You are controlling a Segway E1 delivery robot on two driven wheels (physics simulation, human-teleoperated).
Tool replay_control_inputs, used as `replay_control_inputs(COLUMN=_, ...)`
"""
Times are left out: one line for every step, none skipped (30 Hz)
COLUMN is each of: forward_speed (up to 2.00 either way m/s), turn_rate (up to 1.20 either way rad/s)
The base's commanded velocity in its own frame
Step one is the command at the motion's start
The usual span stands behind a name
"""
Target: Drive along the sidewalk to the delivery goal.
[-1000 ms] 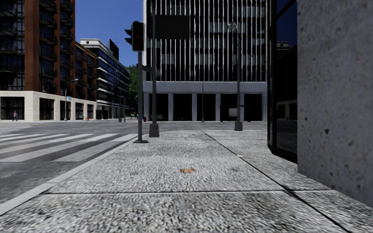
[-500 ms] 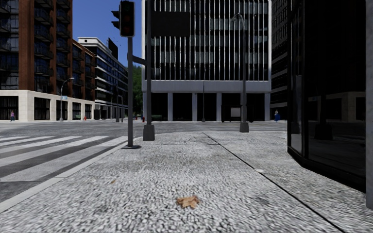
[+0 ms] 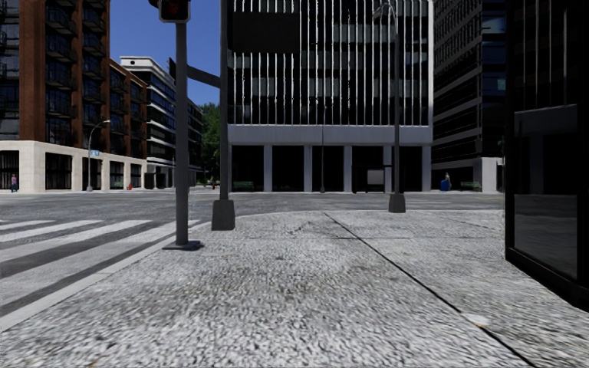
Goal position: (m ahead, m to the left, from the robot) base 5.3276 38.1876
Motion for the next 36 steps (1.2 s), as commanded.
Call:
replay_control_inputs(forward_speed=2.00, turn_rate=0.00)
replay_control_inputs(forward_speed=2.00, turn_rate=0.00)
replay_control_inputs(forward_speed=2.00, turn_rate=0.00)
replay_control_inputs(forward_speed=2.00, turn_rate=0.00)
replay_control_inputs(forward_speed=2.00, turn_rate=0.00)
replay_control_inputs(forward_speed=2.00, turn_rate=0.00)
replay_control_inputs(forward_speed=2.00, turn_rate=0.09)
replay_control_inputs(forward_speed=2.00, turn_rate=0.09)
replay_control_inputs(forward_speed=2.00, turn_rate=0.34)
replay_control_inputs(forward_speed=2.00, turn_rate=0.58)
replay_control_inputs(forward_speed=2.00, turn_rate=0.74)
replay_control_inputs(forward_speed=2.00, turn_rate=0.74)
replay_control_inputs(forward_speed=2.00, turn_rate=0.82)
replay_control_inputs(forward_speed=2.00, turn_rate=0.84)
replay_control_inputs(forward_speed=2.00, turn_rate=0.85)
replay_control_inputs(forward_speed=2.00, turn_rate=0.85)
replay_control_inputs(forward_speed=2.00, turn_rate=0.85)
replay_control_inputs(forward_speed=2.00, turn_rate=0.85)
replay_control_inputs(forward_speed=2.00, turn_rate=0.85)
replay_control_inputs(forward_speed=2.00, turn_rate=0.85)
replay_control_inputs(forward_speed=2.00, turn_rate=0.85)
replay_control_inputs(forward_speed=2.00, turn_rate=0.85)
replay_control_inputs(forward_speed=2.00, turn_rate=0.85)
replay_control_inputs(forward_speed=2.00, turn_rate=0.85)
replay_control_inputs(forward_speed=2.00, turn_rate=0.85)
replay_control_inputs(forward_speed=2.00, turn_rate=0.85)
replay_control_inputs(forward_speed=2.00, turn_rate=0.85)
replay_control_inputs(forward_speed=2.00, turn_rate=0.85)
replay_control_inputs(forward_speed=2.00, turn_rate=0.85)
replay_control_inputs(forward_speed=2.00, turn_rate=0.85)
replay_control_inputs(forward_speed=2.00, turn_rate=0.85)
replay_control_inputs(forward_speed=2.00, turn_rate=0.85)
replay_control_inputs(forward_speed=2.00, turn_rate=0.85)
replay_control_inputs(forward_speed=2.00, turn_rate=0.85)
replay_control_inputs(forward_speed=2.00, turn_rate=0.85)
replay_control_inputs(forward_speed=2.00, turn_rate=0.85)
